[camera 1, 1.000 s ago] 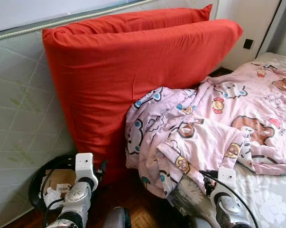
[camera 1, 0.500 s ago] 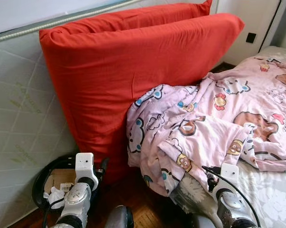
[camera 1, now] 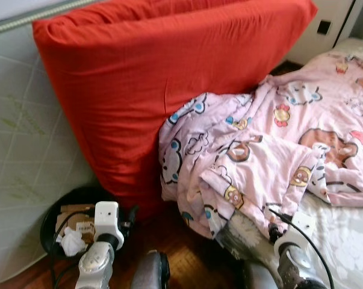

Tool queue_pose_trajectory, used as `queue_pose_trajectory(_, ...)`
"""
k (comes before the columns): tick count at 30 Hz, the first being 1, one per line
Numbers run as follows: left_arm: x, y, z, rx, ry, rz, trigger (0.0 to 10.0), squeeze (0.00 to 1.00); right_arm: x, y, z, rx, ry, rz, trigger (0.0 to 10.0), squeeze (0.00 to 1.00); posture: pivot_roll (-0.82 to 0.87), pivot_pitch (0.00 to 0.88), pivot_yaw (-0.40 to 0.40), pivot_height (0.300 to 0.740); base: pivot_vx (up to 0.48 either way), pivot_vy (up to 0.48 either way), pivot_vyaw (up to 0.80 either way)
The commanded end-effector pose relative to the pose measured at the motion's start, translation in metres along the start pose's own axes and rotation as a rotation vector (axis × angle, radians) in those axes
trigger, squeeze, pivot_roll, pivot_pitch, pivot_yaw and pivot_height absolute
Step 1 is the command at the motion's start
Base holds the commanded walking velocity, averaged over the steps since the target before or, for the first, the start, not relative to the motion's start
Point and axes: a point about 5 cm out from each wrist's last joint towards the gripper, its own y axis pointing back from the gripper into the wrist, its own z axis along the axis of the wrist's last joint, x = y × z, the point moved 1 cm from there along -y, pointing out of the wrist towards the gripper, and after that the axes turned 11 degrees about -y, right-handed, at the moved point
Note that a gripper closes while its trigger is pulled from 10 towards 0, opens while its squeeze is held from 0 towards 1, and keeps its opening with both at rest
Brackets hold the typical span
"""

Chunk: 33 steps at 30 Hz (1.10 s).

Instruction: Clean up the room

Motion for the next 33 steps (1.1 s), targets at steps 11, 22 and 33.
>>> queue_pose_trajectory(11,-0.001,0.016,-0.007,0.017,-0.036,-0.015,10.0,0.00,0.011,0.002,-0.013,0.066,0.023,0.052,0.0,0.00,0.11,0.172,0.109,0.603,0.000,0.000,0.00)
queue_pose_trajectory(22,-0.003,0.019,-0.006,0.022,-0.042,-0.016,10.0,0.00,0.019,0.003,-0.015,0.069,0.015,0.104,0.0,0.00,0.11,0.175,0.106,0.603,0.000,0.000,0.00)
queue_pose_trajectory(33,-0.005,0.016,-0.004,0.027,-0.037,-0.014,10.0,0.00,0.028,0.002,-0.008,0.040,0.010,0.139,0.0,0.00,0.10,0.159,0.099,0.603,0.000,0.000,0.00)
